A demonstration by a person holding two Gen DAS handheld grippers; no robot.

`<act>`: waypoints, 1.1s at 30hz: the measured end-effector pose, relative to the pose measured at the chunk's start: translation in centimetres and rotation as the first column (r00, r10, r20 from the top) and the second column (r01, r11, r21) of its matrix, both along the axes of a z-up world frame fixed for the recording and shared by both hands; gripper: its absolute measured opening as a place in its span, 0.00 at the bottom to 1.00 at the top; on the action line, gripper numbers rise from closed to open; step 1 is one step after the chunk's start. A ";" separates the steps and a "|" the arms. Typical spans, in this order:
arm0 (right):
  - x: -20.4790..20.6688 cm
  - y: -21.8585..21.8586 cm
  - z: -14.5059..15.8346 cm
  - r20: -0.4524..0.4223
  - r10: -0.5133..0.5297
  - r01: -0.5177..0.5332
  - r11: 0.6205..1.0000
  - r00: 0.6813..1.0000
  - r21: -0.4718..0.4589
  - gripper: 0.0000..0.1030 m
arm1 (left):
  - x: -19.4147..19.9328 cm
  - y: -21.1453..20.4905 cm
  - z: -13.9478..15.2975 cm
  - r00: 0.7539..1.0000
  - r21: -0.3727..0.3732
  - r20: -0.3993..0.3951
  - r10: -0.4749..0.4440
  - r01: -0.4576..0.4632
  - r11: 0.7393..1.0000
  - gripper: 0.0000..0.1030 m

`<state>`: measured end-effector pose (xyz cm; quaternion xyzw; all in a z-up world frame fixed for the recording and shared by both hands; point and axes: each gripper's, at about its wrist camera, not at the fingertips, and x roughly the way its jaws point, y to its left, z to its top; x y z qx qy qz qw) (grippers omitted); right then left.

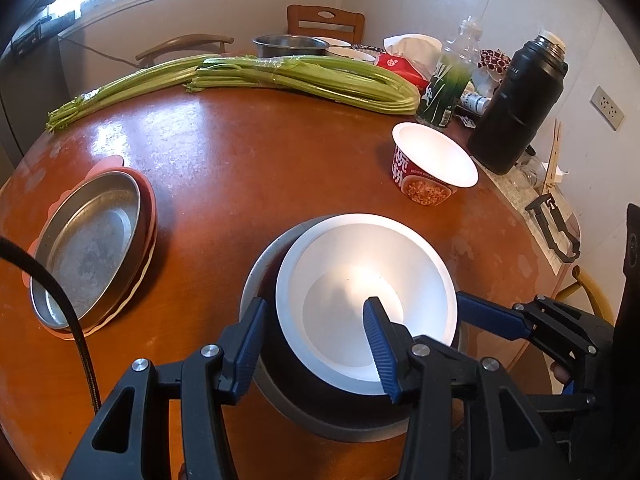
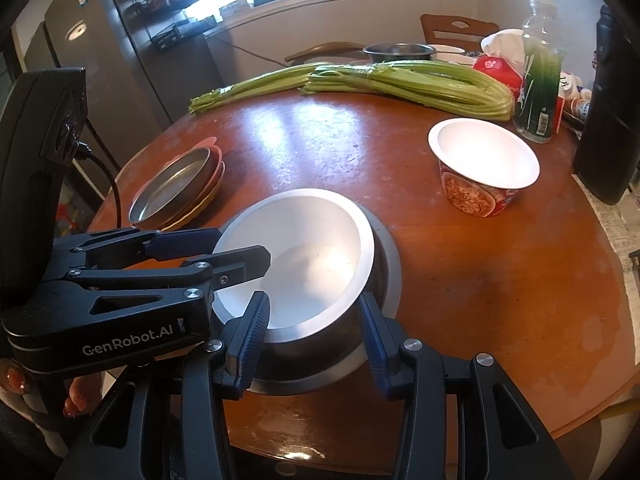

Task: Organize plates and bowls
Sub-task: 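Lower the white bowl into the steel bowl and open the left gripper, then grasp the rim of the second white bowl with the left gripper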

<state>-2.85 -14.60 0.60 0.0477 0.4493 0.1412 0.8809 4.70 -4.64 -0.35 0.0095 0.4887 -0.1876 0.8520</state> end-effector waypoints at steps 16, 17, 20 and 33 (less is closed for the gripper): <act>-0.3 -0.2 0.3 0.040 0.019 -0.019 1.000 0.999 -0.007 0.46 | -0.2 0.6 1.5 0.999 -0.028 0.042 0.025 -0.024 0.999 0.48; -0.4 -0.1 0.3 0.039 0.022 -0.021 1.000 0.999 -0.013 0.46 | -0.2 0.7 1.6 0.999 -0.030 0.044 0.027 -0.026 0.999 0.48; -0.4 -0.1 0.3 0.041 0.032 -0.031 0.999 0.999 -0.008 0.46 | 0.0 0.7 1.9 0.998 -0.032 0.048 0.033 -0.032 0.999 0.48; 0.6 -4.4 2.1 0.093 -0.094 0.091 0.995 0.991 0.042 0.46 | 2.3 -1.1 3.8 0.997 -0.033 0.070 0.015 -0.013 0.999 0.48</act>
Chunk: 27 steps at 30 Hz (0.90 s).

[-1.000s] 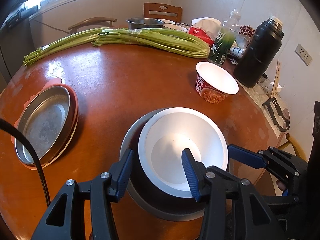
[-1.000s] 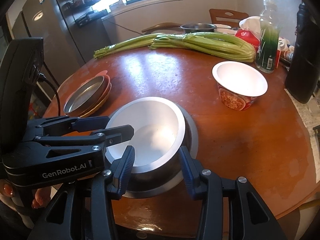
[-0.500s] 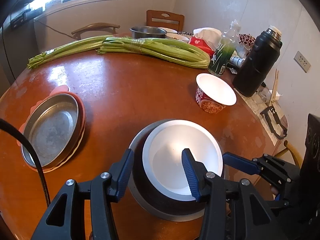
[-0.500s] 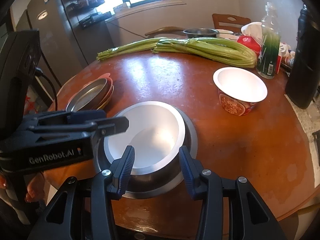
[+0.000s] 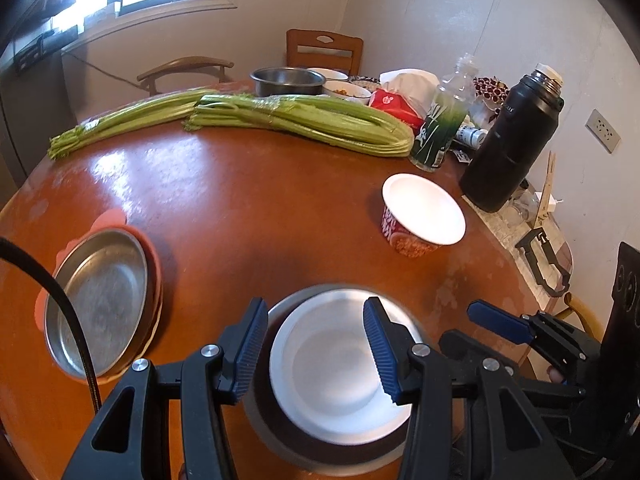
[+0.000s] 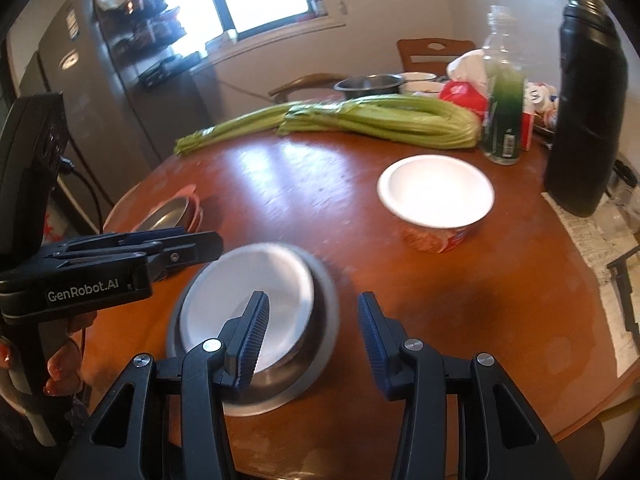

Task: Organize plates and bowls
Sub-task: 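Grasp the rim of the second white bowl with the left gripper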

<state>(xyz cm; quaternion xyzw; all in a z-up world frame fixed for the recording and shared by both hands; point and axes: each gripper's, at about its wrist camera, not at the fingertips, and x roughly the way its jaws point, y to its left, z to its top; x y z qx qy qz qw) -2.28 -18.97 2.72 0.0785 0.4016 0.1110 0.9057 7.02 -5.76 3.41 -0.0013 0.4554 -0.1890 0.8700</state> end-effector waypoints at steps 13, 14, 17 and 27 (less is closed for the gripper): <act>2.3 -2.7 0.8 0.005 -0.039 0.039 0.999 0.999 -0.006 0.47 | 2.6 -2.8 0.8 0.999 0.024 0.020 -0.029 0.028 0.999 0.48; 2.6 -2.9 0.8 0.005 -0.046 0.046 0.999 0.999 -0.008 0.47 | 2.8 -3.0 0.8 0.999 0.027 0.021 -0.032 0.031 0.999 0.48; 3.2 -3.6 0.8 0.000 -0.063 0.063 0.998 0.998 -0.008 0.47 | 3.4 -3.6 0.8 0.999 0.025 0.020 -0.045 0.045 0.999 0.48; 6.6 -7.1 0.2 -0.025 -0.167 0.166 0.985 0.986 -0.036 0.48 | 5.5 -5.6 0.4 0.995 0.031 0.009 -0.095 0.095 0.995 0.48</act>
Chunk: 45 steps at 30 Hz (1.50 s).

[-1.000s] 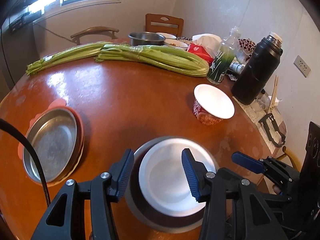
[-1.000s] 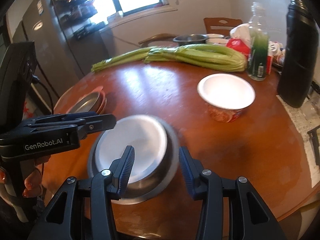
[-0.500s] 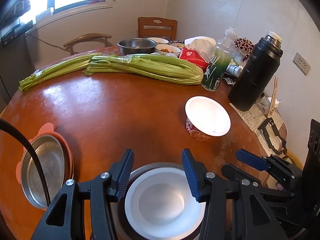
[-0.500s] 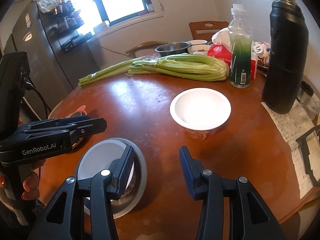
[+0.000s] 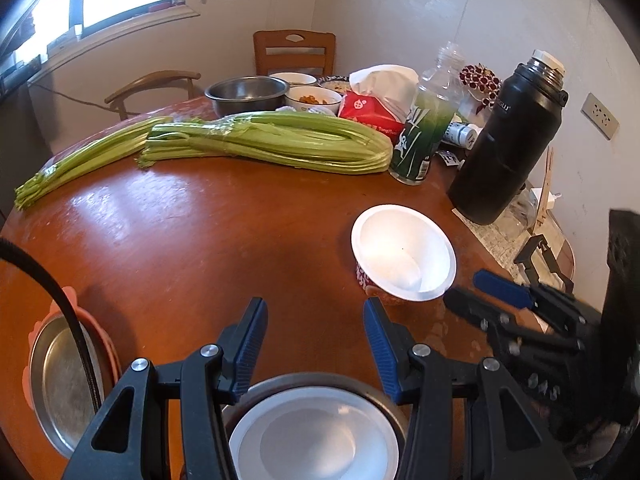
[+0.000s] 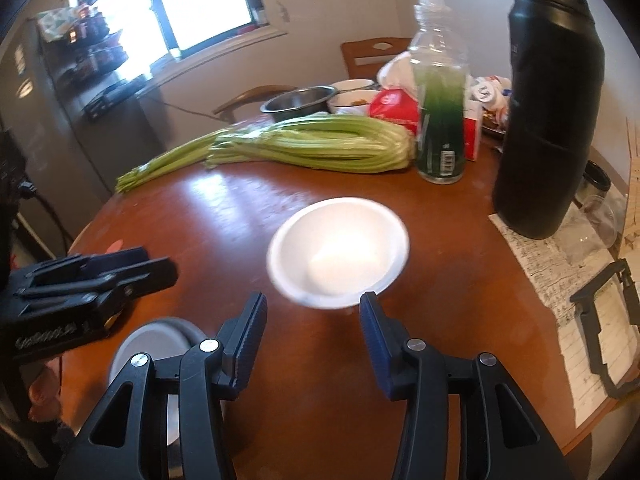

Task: Organize plates and bowls
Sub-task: 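Grasp the rim of the second white bowl with the left gripper, then lift the second white bowl and carry it over the steel bowl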

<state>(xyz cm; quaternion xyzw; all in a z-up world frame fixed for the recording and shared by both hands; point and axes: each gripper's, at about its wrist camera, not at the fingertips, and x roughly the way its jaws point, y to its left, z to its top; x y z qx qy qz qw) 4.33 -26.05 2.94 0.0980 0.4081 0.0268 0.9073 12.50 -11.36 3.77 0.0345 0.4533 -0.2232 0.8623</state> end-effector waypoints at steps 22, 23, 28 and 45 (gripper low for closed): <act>6.5 -0.6 -3.4 -0.096 0.020 -0.026 0.998 0.995 -0.060 0.48 | 3.8 -0.3 -2.7 0.997 -0.028 -0.071 -0.020 0.018 0.999 0.48; 6.6 -0.3 -3.5 -0.098 0.029 -0.035 0.998 0.995 -0.061 0.48 | 4.0 -0.1 -2.7 0.997 -0.030 -0.073 -0.014 0.012 0.999 0.48; 6.9 1.6 -3.8 -0.110 0.082 -0.087 0.995 0.991 -0.049 0.48 | 4.8 0.5 -3.3 0.996 -0.039 -0.087 0.001 -0.005 0.999 0.48; 8.0 5.9 -4.5 -0.113 0.192 -0.196 0.980 0.975 -0.028 0.48 | 7.7 1.6 -6.2 0.985 -0.053 -0.169 0.044 -0.053 0.997 0.38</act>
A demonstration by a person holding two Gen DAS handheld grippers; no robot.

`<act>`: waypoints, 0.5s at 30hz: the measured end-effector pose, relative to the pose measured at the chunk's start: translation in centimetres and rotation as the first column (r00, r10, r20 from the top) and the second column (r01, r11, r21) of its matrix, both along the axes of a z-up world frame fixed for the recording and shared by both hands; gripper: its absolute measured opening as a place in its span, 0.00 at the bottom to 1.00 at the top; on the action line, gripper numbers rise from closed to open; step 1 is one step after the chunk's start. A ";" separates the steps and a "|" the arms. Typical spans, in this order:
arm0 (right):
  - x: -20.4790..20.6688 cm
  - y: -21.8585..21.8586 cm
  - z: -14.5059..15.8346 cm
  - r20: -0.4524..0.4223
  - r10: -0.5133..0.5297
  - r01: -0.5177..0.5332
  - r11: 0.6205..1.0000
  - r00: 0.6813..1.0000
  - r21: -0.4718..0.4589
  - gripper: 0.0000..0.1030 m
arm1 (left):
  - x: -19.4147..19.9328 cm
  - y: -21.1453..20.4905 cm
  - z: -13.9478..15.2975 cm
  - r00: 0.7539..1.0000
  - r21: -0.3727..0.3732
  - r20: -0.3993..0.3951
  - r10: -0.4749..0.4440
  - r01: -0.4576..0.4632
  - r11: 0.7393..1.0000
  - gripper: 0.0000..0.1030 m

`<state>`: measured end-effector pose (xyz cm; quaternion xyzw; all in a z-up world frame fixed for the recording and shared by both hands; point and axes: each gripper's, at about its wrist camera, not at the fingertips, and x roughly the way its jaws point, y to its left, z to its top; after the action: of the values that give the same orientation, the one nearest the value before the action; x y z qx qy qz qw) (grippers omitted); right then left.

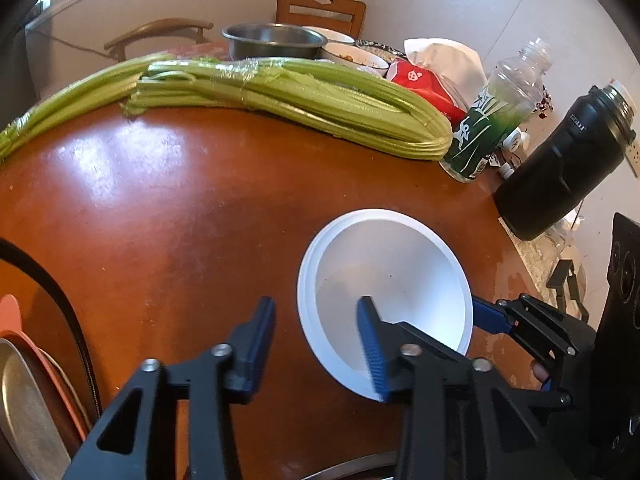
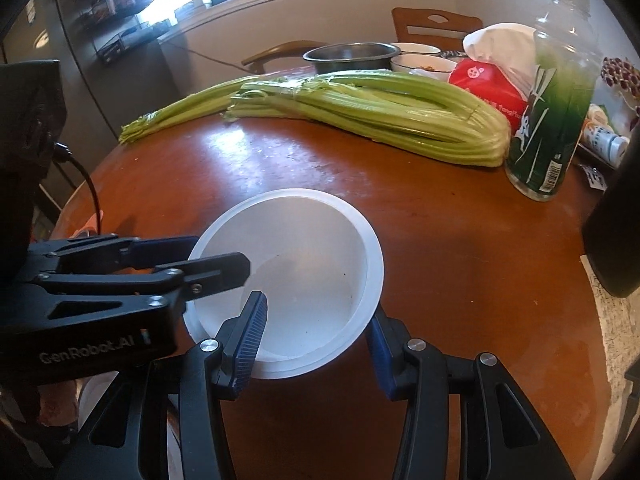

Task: Organize plates and bowls
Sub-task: 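Lift the second white bowl and carry it over the steel bowl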

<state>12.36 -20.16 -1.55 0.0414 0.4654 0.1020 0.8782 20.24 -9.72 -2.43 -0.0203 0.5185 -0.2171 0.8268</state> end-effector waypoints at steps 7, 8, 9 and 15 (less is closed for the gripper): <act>0.1 0.7 0.2 0.002 0.010 -0.010 1.000 1.000 -0.002 0.48 | -0.3 0.0 0.5 1.000 -0.024 0.009 -0.012 0.012 1.000 0.33; 0.0 0.7 0.2 0.003 0.008 -0.008 1.000 1.000 -0.002 0.48 | -0.3 0.1 0.6 1.000 -0.031 0.007 -0.011 0.012 0.999 0.33; -0.1 0.9 0.4 0.009 0.005 -0.005 1.000 1.000 -0.010 0.48 | -0.3 0.2 0.7 1.000 -0.035 0.006 -0.010 0.010 0.999 0.33; -0.7 1.3 1.5 0.040 0.013 -0.012 1.000 0.999 -0.018 0.48 | -0.8 0.8 1.8 1.000 -0.045 0.028 0.005 -0.004 0.999 0.33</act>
<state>11.65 -18.86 -0.09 0.0287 0.4488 0.1042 0.8871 19.40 -8.96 -0.66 -0.0370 0.5018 -0.2273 0.8337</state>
